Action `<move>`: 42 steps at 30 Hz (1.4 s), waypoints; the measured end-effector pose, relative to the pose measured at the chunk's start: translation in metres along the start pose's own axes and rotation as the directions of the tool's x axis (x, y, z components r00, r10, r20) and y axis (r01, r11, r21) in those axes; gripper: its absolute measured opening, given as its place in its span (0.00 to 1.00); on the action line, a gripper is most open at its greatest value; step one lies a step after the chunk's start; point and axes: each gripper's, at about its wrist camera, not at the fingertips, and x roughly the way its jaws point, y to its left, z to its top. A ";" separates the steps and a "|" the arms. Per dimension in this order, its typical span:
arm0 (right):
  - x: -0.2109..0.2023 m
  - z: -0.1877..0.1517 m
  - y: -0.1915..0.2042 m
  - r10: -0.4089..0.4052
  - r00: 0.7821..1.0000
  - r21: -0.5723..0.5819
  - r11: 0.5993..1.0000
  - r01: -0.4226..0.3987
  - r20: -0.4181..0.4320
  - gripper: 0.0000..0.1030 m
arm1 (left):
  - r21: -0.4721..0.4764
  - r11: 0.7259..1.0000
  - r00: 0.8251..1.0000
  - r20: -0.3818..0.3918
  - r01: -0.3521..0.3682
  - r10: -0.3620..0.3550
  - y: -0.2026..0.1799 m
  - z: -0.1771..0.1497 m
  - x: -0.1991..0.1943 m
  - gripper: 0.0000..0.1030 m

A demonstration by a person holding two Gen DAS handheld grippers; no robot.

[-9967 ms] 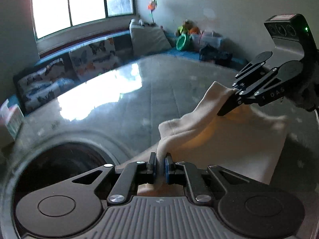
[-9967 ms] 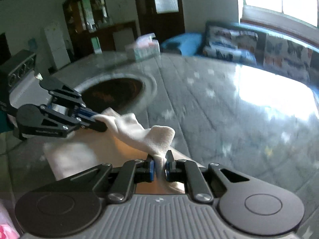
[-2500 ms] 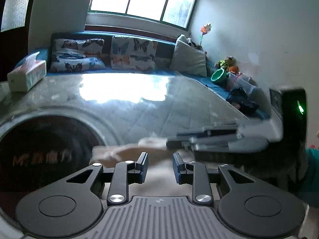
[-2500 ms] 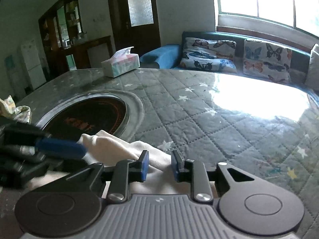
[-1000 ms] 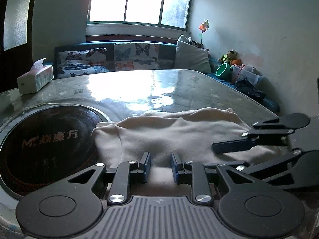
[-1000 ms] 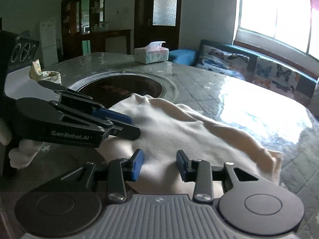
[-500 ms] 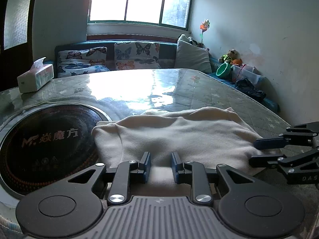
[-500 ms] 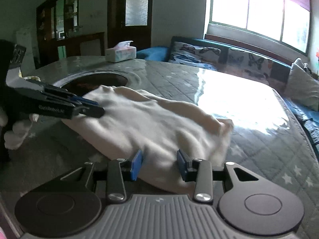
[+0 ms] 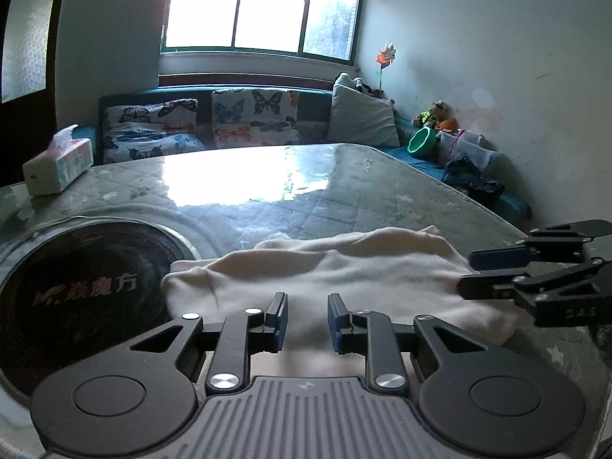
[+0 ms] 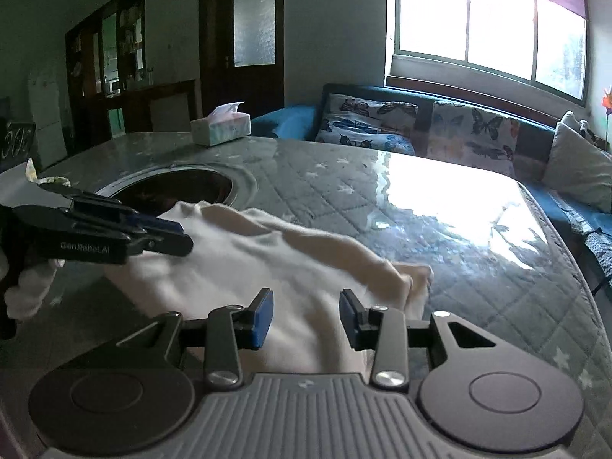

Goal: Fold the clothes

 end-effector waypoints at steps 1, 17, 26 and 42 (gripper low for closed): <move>0.004 0.001 -0.001 0.001 1.000 0.002 1.000 -0.001 -0.002 0.37 | -0.008 1.000 1.000 -0.007 0.000 0.000 0.001 0.001 0.004 0.24; 0.051 0.012 -0.025 0.010 0.997 0.041 0.999 -0.007 -0.073 0.37 | -0.033 0.999 0.999 -0.036 0.015 -0.017 0.008 -0.002 0.012 0.26; 0.058 0.025 -0.029 0.008 0.998 0.044 0.999 -0.005 -0.061 0.37 | -0.037 0.999 1.000 -0.022 -0.008 0.007 0.009 -0.001 -0.002 0.39; 0.009 0.009 0.035 0.112 0.993 -0.044 0.992 -0.114 -0.043 0.61 | -0.113 0.984 0.990 -0.057 -0.134 0.128 0.020 -0.015 -0.043 0.72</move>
